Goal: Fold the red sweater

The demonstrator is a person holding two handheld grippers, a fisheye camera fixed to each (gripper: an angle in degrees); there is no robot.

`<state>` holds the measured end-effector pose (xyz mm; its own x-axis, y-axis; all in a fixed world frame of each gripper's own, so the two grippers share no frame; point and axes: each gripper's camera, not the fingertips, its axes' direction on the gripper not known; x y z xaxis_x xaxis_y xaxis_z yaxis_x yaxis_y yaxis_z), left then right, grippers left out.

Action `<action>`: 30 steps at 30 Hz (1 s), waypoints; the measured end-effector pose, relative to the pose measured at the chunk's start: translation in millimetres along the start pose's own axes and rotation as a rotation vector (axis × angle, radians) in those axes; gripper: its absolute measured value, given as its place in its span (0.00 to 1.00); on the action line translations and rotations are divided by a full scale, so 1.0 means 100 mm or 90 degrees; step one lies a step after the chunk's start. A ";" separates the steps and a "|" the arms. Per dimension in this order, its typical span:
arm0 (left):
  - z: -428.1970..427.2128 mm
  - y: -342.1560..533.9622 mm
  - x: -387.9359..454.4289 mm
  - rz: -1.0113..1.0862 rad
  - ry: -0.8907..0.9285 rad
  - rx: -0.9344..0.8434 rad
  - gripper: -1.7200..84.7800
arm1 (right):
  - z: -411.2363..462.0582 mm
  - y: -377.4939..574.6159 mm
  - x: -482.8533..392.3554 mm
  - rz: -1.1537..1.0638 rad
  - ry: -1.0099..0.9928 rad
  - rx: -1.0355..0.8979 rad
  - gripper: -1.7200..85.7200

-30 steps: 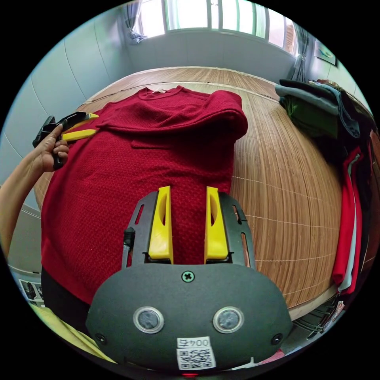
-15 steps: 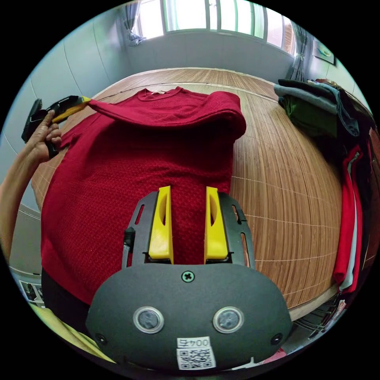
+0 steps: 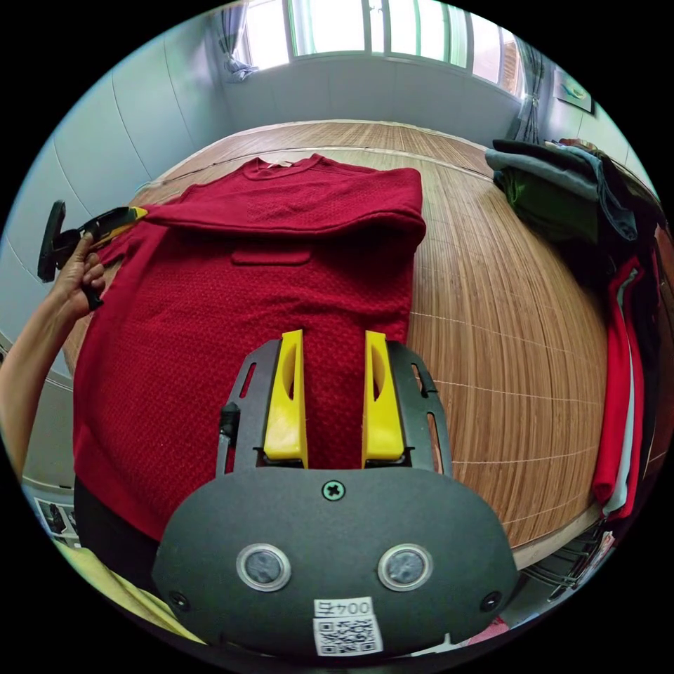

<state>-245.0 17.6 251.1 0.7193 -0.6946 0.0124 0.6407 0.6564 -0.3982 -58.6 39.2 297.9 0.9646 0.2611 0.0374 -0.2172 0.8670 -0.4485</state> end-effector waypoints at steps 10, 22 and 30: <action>0.34 0.30 -0.13 0.019 -0.052 -0.095 0.05 | 0.05 0.04 0.04 0.002 0.000 0.001 0.14; 0.10 0.50 -0.26 -0.040 0.012 -0.087 0.05 | 0.14 0.07 0.08 0.002 0.001 0.002 0.14; 0.05 0.76 -0.47 -0.079 0.041 -0.093 0.06 | 0.20 0.08 0.12 0.002 0.000 0.003 0.14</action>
<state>-228.5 101.6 224.7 0.6161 -0.7875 0.0129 0.6739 0.5186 -0.5263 -51.7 57.5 312.8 0.9640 0.2637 0.0353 -0.2211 0.8678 -0.4450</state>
